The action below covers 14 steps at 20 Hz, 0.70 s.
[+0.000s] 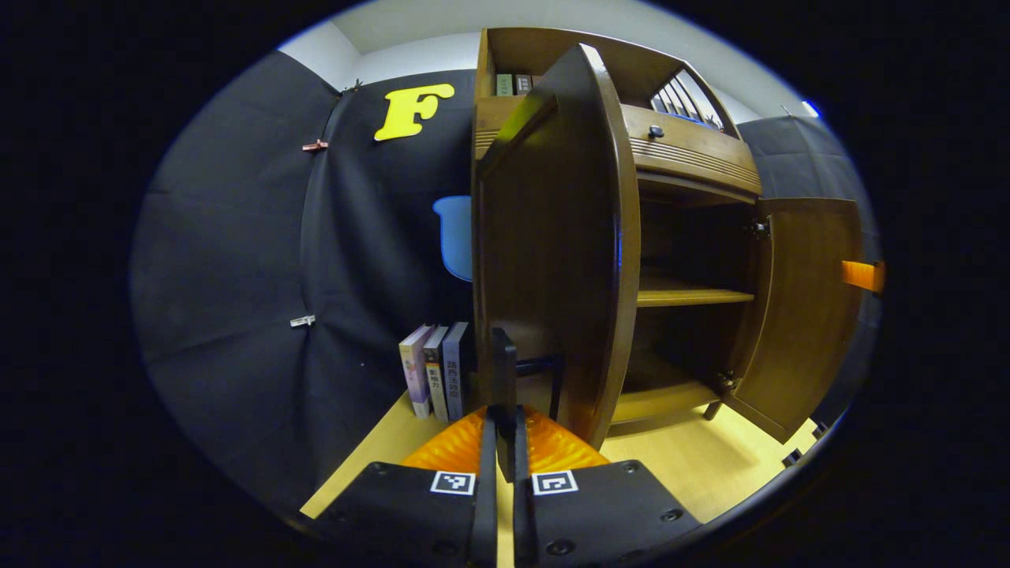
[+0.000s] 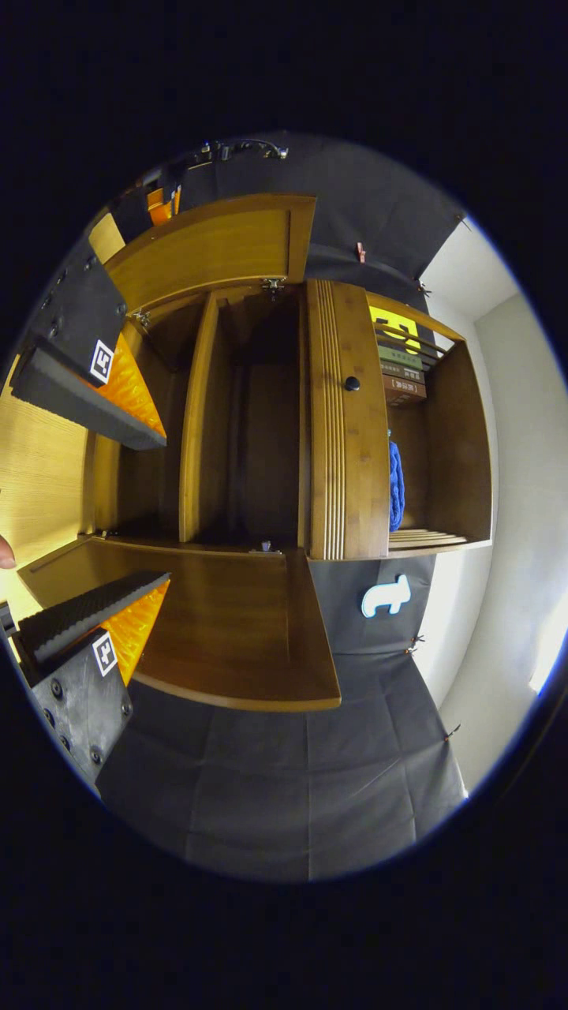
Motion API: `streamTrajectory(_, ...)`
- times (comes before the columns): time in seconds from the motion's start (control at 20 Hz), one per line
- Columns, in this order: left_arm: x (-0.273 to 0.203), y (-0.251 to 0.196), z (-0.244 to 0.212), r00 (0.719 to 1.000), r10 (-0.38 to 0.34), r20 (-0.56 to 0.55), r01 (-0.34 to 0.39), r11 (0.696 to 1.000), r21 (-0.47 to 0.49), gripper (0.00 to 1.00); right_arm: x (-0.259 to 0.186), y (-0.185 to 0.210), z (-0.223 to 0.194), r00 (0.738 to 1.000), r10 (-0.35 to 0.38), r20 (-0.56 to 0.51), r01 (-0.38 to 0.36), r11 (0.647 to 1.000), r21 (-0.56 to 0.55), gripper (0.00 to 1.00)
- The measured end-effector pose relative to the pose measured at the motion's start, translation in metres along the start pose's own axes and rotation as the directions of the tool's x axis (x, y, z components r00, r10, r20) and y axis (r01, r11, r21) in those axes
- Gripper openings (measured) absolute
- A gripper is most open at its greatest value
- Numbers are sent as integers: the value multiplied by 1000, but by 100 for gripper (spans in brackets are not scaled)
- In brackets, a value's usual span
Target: Open the right door of the double-door shoe cabinet with the right hand, and open the left door with the left hand.
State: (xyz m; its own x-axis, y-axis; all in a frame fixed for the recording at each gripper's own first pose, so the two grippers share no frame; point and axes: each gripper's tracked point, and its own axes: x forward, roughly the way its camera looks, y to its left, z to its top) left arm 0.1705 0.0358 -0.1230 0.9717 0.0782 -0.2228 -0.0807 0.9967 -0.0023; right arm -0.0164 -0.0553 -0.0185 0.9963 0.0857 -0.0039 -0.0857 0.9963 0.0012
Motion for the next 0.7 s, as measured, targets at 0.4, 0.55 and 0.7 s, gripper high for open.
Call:
streamTrajectory(0.4,-5,49,-2,1000,8,11,-7,996,-93,7,10,13,-6,999,32,-13,-32,999,-31,98)
streamTrajectory(0.55,-5,53,0,1000,-18,14,19,993,-117,7,17,19,-5,999,37,-11,-37,999,-28,98)
streamTrajectory(0.7,-4,54,0,1000,-13,21,15,995,-103,7,19,21,-6,999,44,-15,-44,999,-26,98)
